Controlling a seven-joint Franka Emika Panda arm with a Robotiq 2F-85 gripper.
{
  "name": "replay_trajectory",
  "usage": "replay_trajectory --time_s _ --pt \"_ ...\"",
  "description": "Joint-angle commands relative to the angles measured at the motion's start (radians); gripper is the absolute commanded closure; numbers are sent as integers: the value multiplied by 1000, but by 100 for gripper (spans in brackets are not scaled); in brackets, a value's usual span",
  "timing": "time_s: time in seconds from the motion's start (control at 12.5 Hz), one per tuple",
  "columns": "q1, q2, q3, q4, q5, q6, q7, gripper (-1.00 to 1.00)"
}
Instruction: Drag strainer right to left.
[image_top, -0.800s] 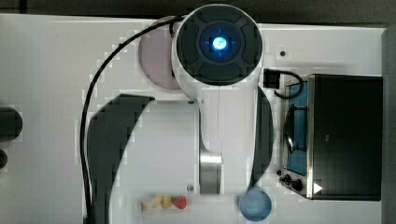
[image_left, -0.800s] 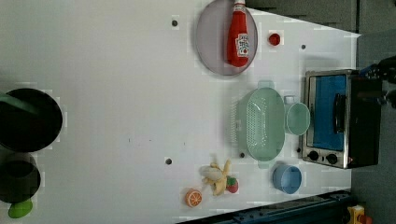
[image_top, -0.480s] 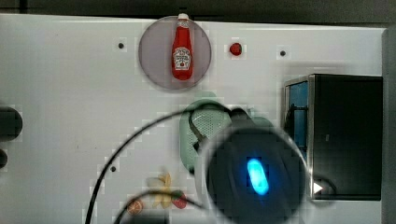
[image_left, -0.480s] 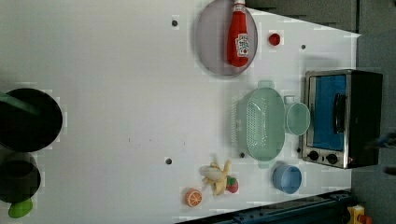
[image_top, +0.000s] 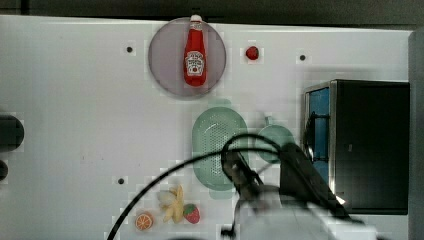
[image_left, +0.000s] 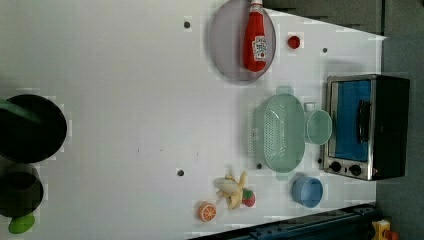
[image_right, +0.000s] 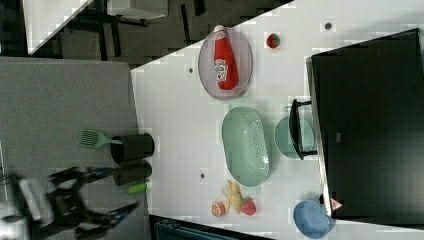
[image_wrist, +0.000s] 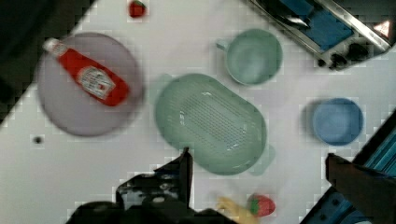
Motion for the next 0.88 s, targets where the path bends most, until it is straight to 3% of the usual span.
replay_trajectory --time_s 0.08,0.48,0.88 --pt "6 129 23 -206 13 160 45 -100" --pt "6 249 30 -385 13 533 270 -100" --pt "7 470 44 -451 13 787 551 -100"
